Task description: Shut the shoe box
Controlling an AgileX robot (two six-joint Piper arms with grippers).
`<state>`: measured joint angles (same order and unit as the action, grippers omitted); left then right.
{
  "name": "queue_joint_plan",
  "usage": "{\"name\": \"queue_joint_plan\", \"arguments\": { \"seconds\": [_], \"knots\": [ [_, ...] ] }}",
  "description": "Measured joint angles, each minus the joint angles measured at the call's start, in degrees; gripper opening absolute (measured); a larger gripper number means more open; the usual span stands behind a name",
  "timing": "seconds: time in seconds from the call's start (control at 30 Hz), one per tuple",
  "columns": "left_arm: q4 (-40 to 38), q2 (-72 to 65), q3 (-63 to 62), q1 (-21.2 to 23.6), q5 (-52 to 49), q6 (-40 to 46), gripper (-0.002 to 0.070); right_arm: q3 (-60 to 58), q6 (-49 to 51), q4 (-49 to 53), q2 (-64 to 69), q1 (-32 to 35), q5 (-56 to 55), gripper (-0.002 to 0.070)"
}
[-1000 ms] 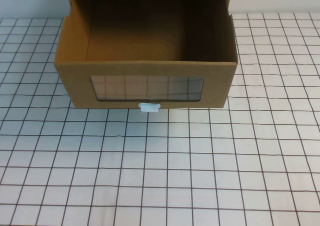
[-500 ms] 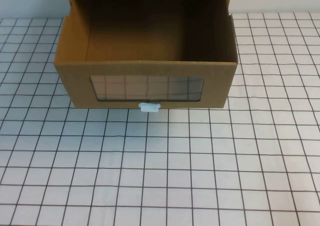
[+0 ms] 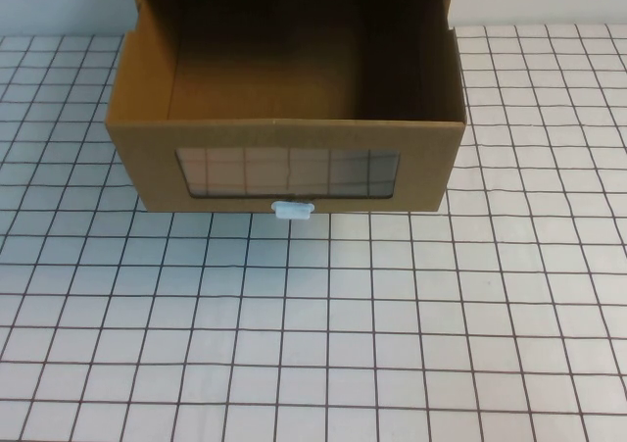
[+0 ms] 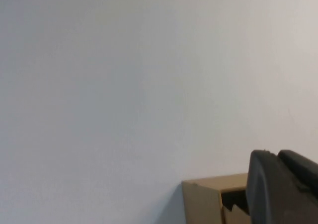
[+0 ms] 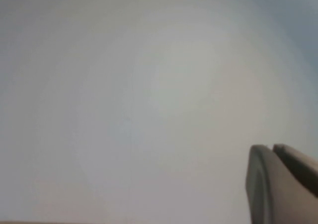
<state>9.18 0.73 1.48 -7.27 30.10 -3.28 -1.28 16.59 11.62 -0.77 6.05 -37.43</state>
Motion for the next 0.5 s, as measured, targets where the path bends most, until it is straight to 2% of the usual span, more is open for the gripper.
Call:
{"name": "queue_joint_plan", "arguments": {
  "seconds": [0.13, 0.27, 0.4, 0.5],
  "knots": [
    [-1.0, 0.0, 0.0, 0.0, 6.2, 0.9, -0.0005, 0.0, 0.1, 0.0, 0.0, 0.0, -5.2, -0.0014],
    [-8.1, 0.0, -2.8, 0.0, 9.2, 5.4, -0.0005, 1.9, 0.1, 0.1, 0.0, 0.0, -10.5, -0.0014],
    [-17.6, -0.4, -10.1, 0.0, 10.7, 11.2, -0.0005, 10.1, 0.1, 0.0, 0.0, 0.0, -7.0, -0.0013],
    [-21.1, -3.8, -15.7, 0.0, 13.1, 13.1, -0.0005, 17.5, 0.1, -0.7, 0.8, 0.0, -3.2, -0.0013]
  ]
}}
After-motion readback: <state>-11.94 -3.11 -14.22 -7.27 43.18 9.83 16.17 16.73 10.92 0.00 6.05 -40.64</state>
